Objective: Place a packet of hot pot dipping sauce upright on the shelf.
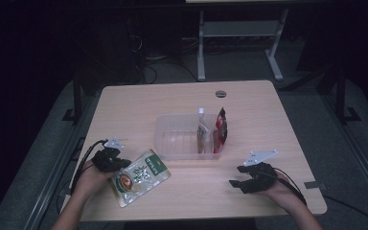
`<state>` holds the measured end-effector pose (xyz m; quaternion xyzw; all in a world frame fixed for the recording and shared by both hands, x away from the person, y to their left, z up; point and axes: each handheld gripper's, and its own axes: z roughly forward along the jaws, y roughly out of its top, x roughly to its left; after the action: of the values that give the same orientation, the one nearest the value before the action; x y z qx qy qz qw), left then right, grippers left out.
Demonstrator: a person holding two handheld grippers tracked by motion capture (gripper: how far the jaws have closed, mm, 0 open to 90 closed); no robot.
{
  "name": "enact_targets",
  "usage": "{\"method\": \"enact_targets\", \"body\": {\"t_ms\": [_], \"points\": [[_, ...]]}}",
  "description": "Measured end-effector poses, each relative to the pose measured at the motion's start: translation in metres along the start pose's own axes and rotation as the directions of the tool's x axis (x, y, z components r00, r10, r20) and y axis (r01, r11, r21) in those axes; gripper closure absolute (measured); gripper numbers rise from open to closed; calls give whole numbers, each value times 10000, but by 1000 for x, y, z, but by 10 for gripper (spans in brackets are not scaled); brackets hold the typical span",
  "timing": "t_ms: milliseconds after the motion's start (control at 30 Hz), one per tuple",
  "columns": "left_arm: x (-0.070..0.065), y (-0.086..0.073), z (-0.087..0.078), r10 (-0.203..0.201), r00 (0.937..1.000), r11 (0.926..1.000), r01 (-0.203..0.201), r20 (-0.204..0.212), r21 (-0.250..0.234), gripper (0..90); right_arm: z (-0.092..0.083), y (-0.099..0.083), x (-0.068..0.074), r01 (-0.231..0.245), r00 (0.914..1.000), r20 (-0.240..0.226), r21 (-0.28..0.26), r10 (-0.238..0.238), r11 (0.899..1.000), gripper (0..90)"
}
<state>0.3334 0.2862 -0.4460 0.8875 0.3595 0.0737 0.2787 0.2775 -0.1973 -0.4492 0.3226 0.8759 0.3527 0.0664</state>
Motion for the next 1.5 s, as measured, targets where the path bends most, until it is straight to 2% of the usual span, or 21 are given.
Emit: {"method": "enact_targets", "body": {"t_ms": [167, 200, 267, 367, 567, 667, 767, 833, 1000, 1100, 1167, 1300, 1500], "points": [[-16, 1, 2, 315, 9989, 9994, -319, 346, 104, 898, 0, 0, 1, 39, 10000, 6, 14, -39, 10000, 364], [-16, 1, 2, 315, 9989, 9994, -319, 346, 104, 898, 0, 0, 1, 39, 10000, 6, 14, -39, 10000, 364], [-25, 3, 3, 538, 9971, 9984, -547, 539, 148, 898, 0, 0, 1, 59, 10000, 9, -20, -59, 10000, 364], [-31, 5, 5, 684, 9942, 9975, -697, 836, 124, 898, 0, 0, 1, 62, 10000, 24, -12, -61, 10000, 364], [-38, 12, 10, 953, 9906, 9954, -959, 985, 17, 897, 0, 0, 0, 72, 10000, 28, 30, -72, 10000, 364], [-38, 13, 2, 1155, 9892, 9932, -1141, 898, -208, 896, 0, 0, 1, 97, 9999, 31, 16, -97, 10000, 364], [-37, 9, -14, 971, 9931, 9936, -928, 658, -650, 897, 0, 0, 1, 88, 10000, 14, -1, -88, 10000, 364], [-34, 1, -24, 885, 9952, 9941, -856, 414, -673, 897, 0, 0, 0, 76, 10000, 16, -49, -76, 10000, 363], [-31, -34, -45, 236, 9996, 9981, -243, -126, -567, 897, 0, -1, 0, 92, 9999, 47, -22, -92, 10000, 364], [-34, -57, -54, -285, 9996, 9982, 281, -54, -531, 897, 0, -1, 1, 145, 9999, 40, -14, -145, 9999, 364], [-38, -67, -53, -359, 9993, 9984, 363, 101, -429, 897, 0, 0, 2, 96, 9999, 38, -1, -96, 10000, 364], [-40, -66, -45, -161, 9998, 9999, 161, 124, -37, 896, 3, 1, 3, 139, 9999, 30, 90, -139, 9999, 363], [-40, -57, -35, 74, 9998, 10000, -75, 192, 40, 896, 3, 1, 3, 123, 9999, -2, 86, -123, 9999, 364]]}}
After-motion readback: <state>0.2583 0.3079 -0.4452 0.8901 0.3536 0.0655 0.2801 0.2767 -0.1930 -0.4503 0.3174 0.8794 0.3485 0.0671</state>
